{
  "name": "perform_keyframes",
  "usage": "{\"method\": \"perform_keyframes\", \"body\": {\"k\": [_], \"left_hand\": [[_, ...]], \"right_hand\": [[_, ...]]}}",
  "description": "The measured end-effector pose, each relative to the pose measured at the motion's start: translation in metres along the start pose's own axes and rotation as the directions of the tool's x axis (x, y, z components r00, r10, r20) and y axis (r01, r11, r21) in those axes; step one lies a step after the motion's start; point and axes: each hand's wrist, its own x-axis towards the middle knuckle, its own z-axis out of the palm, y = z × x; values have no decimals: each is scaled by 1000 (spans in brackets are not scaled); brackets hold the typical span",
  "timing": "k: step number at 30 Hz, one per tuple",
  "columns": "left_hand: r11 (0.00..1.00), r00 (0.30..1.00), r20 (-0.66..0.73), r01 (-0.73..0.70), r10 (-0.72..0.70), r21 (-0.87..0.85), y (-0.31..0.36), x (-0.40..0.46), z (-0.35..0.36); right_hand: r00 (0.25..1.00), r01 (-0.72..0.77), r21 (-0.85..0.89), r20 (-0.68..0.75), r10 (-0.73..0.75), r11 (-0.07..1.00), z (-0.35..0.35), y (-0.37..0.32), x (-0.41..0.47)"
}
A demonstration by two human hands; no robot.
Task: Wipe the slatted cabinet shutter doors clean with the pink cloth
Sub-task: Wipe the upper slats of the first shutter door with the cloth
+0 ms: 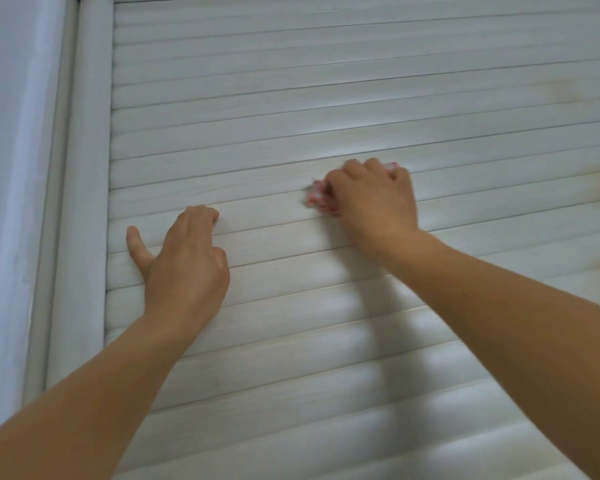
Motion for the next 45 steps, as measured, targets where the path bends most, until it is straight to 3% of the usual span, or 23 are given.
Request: {"method": "perform_keyframes", "body": {"k": [8, 12, 14, 18, 21, 23, 27, 29, 36, 41, 45], "left_hand": [[1000, 999, -26, 24, -24, 8, 6, 0, 7], [1000, 999, -36, 25, -25, -1, 8, 1, 7], [1000, 999, -33, 30, -30, -4, 8, 0, 7], [1000, 1000, -19, 23, -23, 7, 6, -1, 6], [1000, 1000, 1, 20, -20, 19, 4, -2, 5], [1000, 1000, 20, 13, -13, 28, 0, -3, 1], [1000, 1000, 26, -6, 6, 6, -8, -7, -7], [1000, 1000, 6, 11, -11, -11, -15, -9, -13], [993, 996, -59, 69, -64, 98, -40, -19, -32], [985, 986, -44, 165, -163, 44, -50, -28, -40], [961, 967, 18, 255, -255, -109, -53, -39, -49]], "right_hand": [[946, -324, -103, -26, 323, 941, -6, 87, -10], [904, -413, 121, -66, 422, 903, -9, 57, -1], [924, -364, 176, -57, 379, 915, -8, 30, 6], [988, -131, 161, -57, 142, 978, -2, -24, 16], [997, -37, 112, -56, 44, 993, 0, -27, 14], [993, -95, 97, -59, 101, 991, -2, -9, 10], [928, -351, 152, -78, 365, 924, -4, 21, 2], [912, -395, 163, -51, 407, 904, -2, 12, 3], [949, -291, 234, -49, 310, 928, 5, -53, 13], [975, -212, 196, -29, 221, 957, 9, -96, 20], [990, -143, 179, 5, 144, 973, 15, -128, 16]]}}
